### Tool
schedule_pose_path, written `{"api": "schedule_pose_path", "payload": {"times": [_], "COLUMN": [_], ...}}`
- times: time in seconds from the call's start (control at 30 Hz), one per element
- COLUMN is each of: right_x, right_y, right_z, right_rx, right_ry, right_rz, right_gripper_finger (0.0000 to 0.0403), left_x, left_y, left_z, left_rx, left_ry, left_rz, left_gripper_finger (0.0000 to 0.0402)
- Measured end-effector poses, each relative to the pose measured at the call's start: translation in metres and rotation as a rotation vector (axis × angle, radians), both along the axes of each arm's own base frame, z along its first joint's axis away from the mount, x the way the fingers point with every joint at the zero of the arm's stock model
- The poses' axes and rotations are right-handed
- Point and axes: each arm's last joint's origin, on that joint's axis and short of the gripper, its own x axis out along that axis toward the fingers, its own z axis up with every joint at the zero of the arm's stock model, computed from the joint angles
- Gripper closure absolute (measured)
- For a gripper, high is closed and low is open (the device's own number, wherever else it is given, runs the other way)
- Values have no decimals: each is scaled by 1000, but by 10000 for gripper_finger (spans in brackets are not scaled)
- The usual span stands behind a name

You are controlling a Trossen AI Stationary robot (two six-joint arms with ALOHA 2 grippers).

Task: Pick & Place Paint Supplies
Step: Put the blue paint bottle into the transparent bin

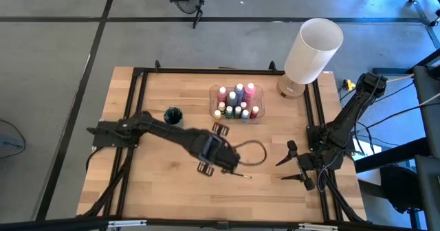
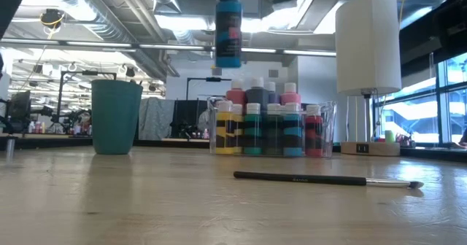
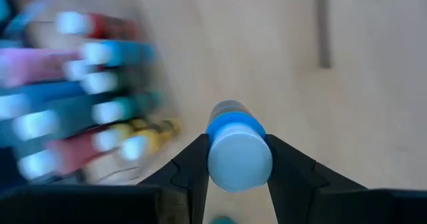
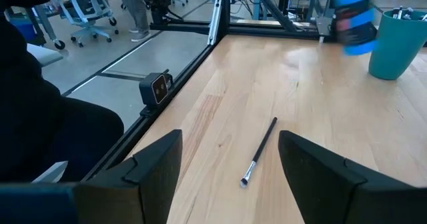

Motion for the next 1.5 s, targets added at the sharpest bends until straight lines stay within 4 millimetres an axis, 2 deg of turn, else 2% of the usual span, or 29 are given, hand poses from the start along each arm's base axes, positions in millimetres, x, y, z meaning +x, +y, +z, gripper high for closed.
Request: {"api": "schedule_pose_path", "payload": {"times": [0.13, 0.37, 0.5, 0.7, 0.93, 1.23, 1.5], "right_x": [0, 0, 0, 0, -1, -1, -1], "right_y": [0, 0, 0, 0, 1, 1, 1], "right_z": [0, 0, -1, -1, -3, -3, -3], "right_rx": [9, 9, 3, 4, -6, -2, 22], "right_ry": [2, 5, 9, 13, 38, 40, 49], "right_rz": [-2, -3, -3, 8, 55, 56, 50], "right_gripper_finger": [150, 150, 150, 150, 150, 150, 151], "left_x": [-4, -17, -17, -18, -23, -21, -10], "left_y": [36, 112, 151, 187, 212, 215, 221], "left_z": [22, 55, 55, 51, 51, 49, 5], "left_rx": [32, 11, -66, -157, -210, -228, -225], "left_ry": [-60, -160, -156, -121, -128, -136, -23], "left_rz": [67, 295, 404, 433, 505, 525, 529], "left_gripper_finger": [285, 285, 285, 285, 285, 285, 284]}}
